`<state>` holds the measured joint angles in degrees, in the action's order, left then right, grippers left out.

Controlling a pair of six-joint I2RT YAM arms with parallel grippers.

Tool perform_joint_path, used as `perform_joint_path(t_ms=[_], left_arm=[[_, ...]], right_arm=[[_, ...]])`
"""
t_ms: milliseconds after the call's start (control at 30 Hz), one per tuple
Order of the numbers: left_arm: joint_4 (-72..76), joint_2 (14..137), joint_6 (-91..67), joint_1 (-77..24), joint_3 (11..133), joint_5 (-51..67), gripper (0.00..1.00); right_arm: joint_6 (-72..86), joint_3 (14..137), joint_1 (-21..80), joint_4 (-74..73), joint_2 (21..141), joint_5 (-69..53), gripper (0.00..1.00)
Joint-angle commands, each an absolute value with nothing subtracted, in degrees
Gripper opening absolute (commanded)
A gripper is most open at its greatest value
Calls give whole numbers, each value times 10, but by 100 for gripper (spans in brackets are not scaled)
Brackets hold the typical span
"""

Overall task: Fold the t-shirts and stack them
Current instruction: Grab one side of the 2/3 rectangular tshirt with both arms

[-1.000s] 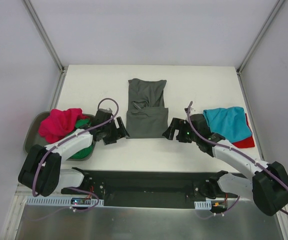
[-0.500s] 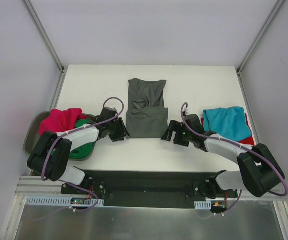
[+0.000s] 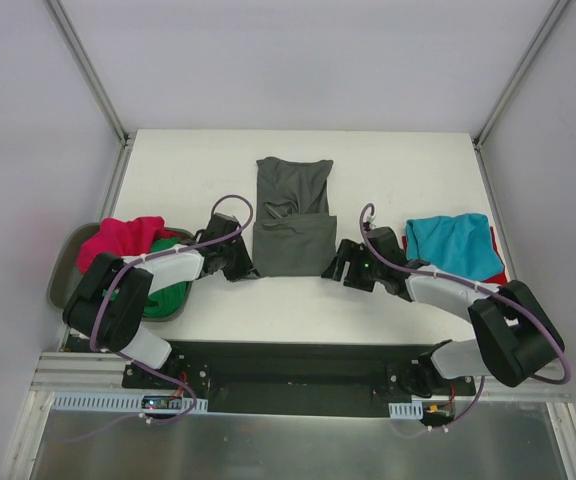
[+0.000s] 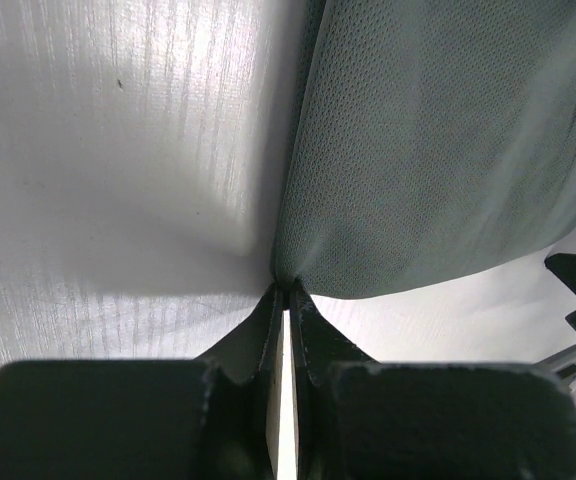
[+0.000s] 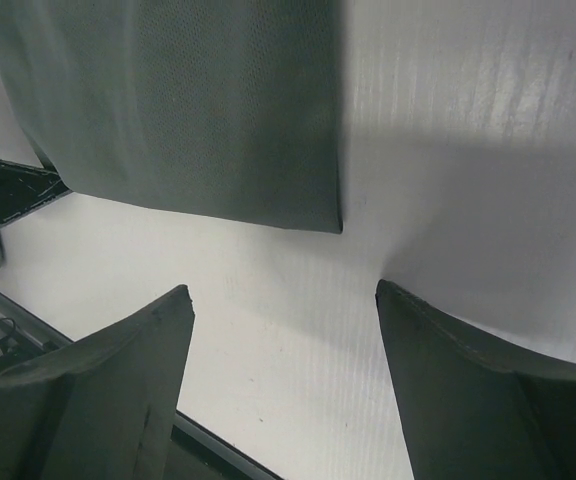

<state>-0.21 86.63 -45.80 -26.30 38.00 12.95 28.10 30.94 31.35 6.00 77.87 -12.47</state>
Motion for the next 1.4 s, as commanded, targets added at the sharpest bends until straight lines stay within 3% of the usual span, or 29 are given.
perform_joint_path(t_ms=[0,200,467,633,767,1133,1233,1367], left_arm=[[-12,869,-444,-269,383,95,0],[-4,865,-436,-275,381,91,0],[14,866,-434,-282,385,90,0],[15,876,-427,-285,389,78,0],[15,874,-425,-285,388,67,0],[15,864,-423,-285,381,63,0],[15,860,-423,-285,380,62,0],[19,858,-413,-286,385,59,0]], right_arm=[[287,331,312,66,800,-117,76],[289,351,312,67,833,-113,70],[300,348,313,74,863,-103,40],[296,360,313,68,881,-75,27],[298,374,314,64,903,-69,26],[333,377,308,32,915,-32,37],[335,377,306,32,918,-33,33],[330,381,306,40,926,-41,15]])
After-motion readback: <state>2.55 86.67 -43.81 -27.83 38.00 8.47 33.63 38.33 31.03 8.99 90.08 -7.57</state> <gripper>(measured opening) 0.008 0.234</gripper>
